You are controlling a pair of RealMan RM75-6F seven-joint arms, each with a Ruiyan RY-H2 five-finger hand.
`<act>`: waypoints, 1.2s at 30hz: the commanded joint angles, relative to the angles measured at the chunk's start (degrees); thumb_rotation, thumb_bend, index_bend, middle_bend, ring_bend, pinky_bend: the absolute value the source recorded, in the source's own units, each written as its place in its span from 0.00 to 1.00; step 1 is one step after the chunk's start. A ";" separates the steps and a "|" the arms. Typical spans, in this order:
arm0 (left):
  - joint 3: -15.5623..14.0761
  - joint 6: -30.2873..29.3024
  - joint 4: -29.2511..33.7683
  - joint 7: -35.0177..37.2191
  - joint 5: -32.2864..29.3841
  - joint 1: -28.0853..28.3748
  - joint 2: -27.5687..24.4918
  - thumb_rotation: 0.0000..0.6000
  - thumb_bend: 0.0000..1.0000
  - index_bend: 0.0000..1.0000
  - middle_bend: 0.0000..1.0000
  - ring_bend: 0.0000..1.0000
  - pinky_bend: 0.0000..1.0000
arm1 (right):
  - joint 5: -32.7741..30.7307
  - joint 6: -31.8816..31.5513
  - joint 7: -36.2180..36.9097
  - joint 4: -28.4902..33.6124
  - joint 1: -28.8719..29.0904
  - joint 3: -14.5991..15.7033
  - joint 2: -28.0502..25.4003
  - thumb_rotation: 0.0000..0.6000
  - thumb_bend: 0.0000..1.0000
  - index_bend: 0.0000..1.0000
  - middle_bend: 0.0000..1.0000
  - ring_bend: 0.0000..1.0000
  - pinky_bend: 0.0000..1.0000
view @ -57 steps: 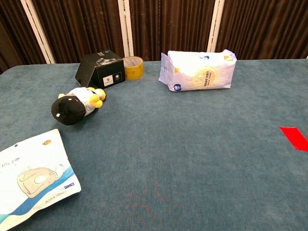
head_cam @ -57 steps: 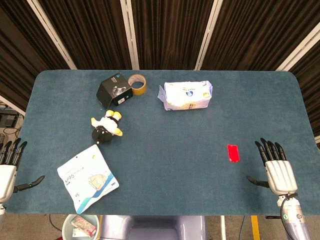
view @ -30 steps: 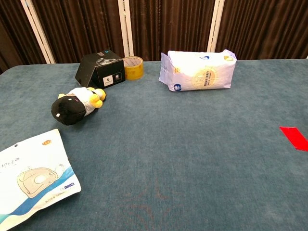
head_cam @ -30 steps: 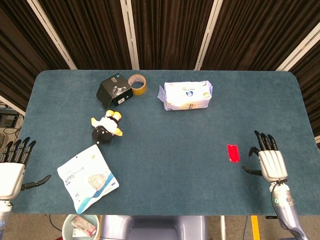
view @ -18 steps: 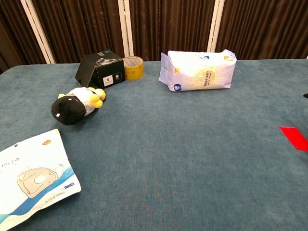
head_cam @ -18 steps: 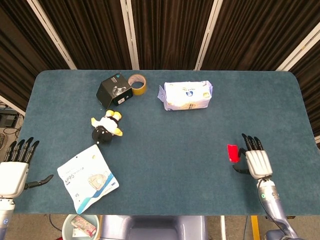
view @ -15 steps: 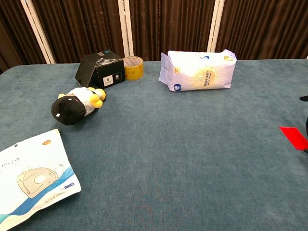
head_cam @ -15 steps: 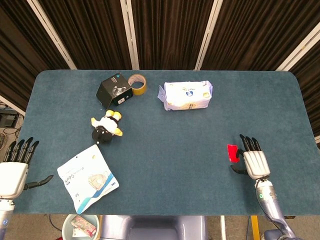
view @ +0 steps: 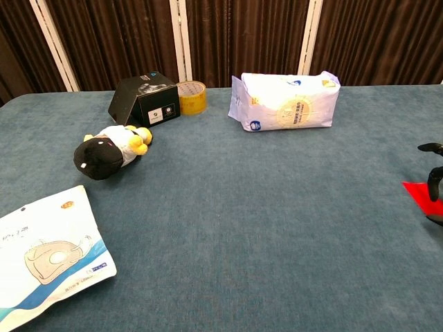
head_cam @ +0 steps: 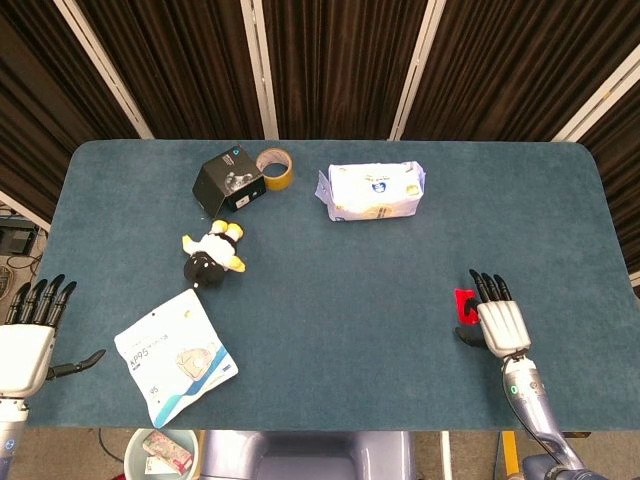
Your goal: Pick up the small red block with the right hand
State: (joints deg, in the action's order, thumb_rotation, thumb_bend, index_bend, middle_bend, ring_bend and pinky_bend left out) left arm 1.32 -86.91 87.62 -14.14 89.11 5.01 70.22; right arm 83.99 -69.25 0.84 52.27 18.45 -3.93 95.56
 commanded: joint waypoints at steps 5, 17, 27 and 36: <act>0.01 0.48 0.14 -0.87 -0.35 0.21 0.27 0.46 0.00 0.00 0.00 0.00 0.00 | 0.31 1.13 0.69 -3.29 0.26 0.91 0.81 1.00 0.25 0.50 0.00 0.00 0.00; 0.18 0.57 0.21 -1.81 -0.88 0.28 0.67 0.47 0.00 0.00 0.00 0.00 0.00 | 0.33 2.14 2.38 -6.58 0.74 1.17 1.81 1.00 0.25 0.51 0.00 0.00 0.00; 0.24 0.64 0.26 -2.41 -1.13 0.35 0.92 0.47 0.00 0.00 0.00 0.00 0.00 | 0.27 2.73 3.31 -8.08 1.50 0.87 2.22 1.00 0.25 0.51 0.00 0.00 0.00; 0.37 0.87 0.23 -2.67 -1.52 0.45 1.03 0.46 0.00 0.00 0.00 0.00 0.00 | 0.30 3.24 3.70 -8.82 2.25 0.64 2.53 1.00 0.26 0.52 0.00 0.00 0.00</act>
State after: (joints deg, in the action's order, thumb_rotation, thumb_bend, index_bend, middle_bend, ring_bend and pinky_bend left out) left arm 1.68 -86.04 87.85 -16.80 87.60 5.45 71.25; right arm 84.34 -66.09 4.49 43.53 20.64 -3.25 98.03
